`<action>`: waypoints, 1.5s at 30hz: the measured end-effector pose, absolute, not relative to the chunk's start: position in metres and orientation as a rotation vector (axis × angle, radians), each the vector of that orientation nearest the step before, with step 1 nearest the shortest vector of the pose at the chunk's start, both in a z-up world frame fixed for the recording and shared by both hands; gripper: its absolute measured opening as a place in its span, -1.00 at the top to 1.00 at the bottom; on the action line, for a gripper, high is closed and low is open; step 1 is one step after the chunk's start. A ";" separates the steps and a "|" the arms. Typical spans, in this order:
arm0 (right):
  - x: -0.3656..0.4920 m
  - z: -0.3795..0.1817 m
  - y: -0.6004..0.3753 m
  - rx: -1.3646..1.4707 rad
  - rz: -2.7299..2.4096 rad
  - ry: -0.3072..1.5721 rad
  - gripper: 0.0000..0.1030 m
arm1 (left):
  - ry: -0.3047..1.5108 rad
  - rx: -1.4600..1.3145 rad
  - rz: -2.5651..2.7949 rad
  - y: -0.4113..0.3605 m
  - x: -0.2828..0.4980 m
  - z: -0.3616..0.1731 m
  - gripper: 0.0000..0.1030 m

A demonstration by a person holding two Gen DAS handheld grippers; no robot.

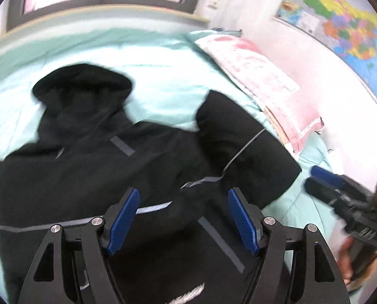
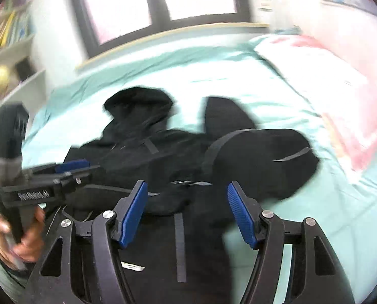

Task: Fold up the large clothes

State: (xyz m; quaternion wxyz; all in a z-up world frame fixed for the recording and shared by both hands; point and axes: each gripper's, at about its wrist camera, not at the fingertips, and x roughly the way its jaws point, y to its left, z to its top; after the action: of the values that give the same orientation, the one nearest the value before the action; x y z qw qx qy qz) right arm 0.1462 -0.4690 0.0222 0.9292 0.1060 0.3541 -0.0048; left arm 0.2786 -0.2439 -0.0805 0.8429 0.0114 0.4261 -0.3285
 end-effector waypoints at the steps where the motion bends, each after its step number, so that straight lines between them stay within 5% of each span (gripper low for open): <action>1: 0.143 0.021 -0.485 0.232 -0.023 0.720 -0.35 | 0.906 0.013 -0.704 -0.261 0.282 -0.089 -0.44; 9: 0.157 -0.011 -0.628 0.344 -0.225 0.738 -0.35 | 1.140 -0.047 -0.611 -0.323 0.319 -0.213 -0.43; 24: 0.278 -0.154 -0.722 0.667 -0.212 0.939 -0.51 | 1.000 0.154 -0.534 -0.360 0.293 -0.218 -0.53; 27: 0.272 -0.135 -0.705 0.564 -0.182 0.884 0.24 | 0.994 0.149 -0.536 -0.361 0.289 -0.213 -0.53; 30: 0.255 -0.100 -0.692 0.455 -0.164 0.807 0.50 | 0.969 0.151 -0.541 -0.358 0.285 -0.201 -0.53; 38: 0.167 -0.016 -0.731 0.322 -0.364 0.637 0.54 | 0.864 0.026 -0.733 -0.379 0.263 -0.127 -0.53; 45: 0.109 -0.039 -0.807 0.424 -0.551 0.670 0.54 | 1.161 0.104 -0.826 -0.444 0.270 -0.210 -0.53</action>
State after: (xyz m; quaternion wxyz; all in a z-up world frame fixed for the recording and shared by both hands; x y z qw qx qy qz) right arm 0.1091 -0.8066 -0.0387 0.8858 0.2036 0.3222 -0.2648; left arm 0.2704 -0.4438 -0.2100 0.7554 0.0475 0.5325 -0.3788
